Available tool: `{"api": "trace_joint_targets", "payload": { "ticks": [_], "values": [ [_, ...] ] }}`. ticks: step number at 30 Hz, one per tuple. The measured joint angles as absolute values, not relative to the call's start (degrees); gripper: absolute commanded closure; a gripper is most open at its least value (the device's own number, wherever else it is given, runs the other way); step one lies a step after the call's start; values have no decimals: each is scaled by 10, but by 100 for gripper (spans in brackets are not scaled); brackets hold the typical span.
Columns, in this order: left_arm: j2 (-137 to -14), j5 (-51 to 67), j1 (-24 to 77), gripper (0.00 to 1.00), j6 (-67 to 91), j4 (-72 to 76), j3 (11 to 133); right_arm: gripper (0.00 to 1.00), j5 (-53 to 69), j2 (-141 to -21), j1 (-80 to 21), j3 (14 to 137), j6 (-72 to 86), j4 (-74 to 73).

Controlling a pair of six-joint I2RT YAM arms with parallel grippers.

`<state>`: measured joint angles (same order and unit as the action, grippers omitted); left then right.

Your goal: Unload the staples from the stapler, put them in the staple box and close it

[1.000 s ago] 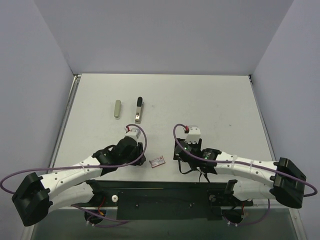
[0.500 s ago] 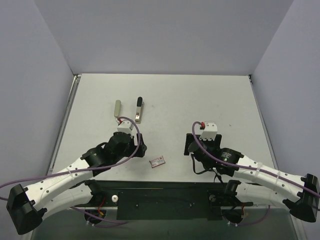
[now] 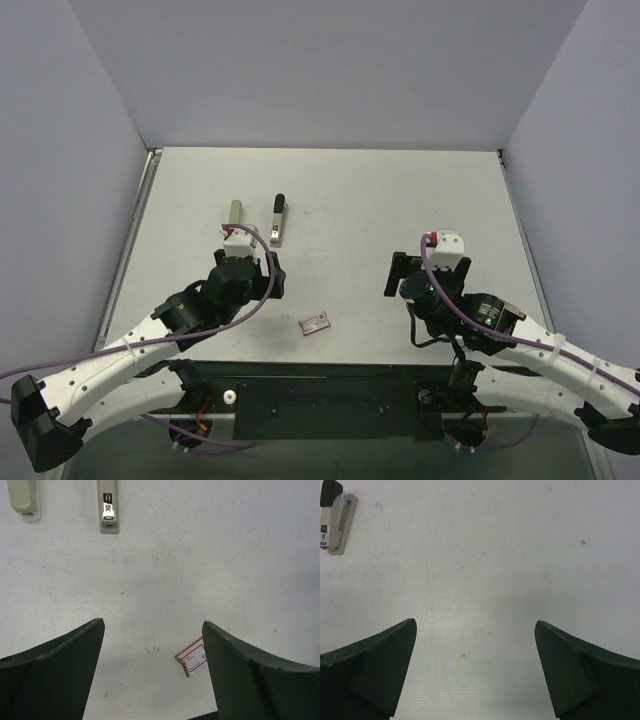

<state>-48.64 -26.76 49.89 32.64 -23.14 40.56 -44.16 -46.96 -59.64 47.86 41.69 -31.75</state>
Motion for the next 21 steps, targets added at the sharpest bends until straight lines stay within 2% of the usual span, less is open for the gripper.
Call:
{"api": "trace_joint_targets", "payload": {
  "ticks": [10,21],
  "values": [
    [-503,-303,499,9,293,-215,435,0,-483,-462,-596,513,388,-346],
    [-520,-332,499,9,292,-203,442,0,-517,-506,-596,554,367,-350]
  ]
}}
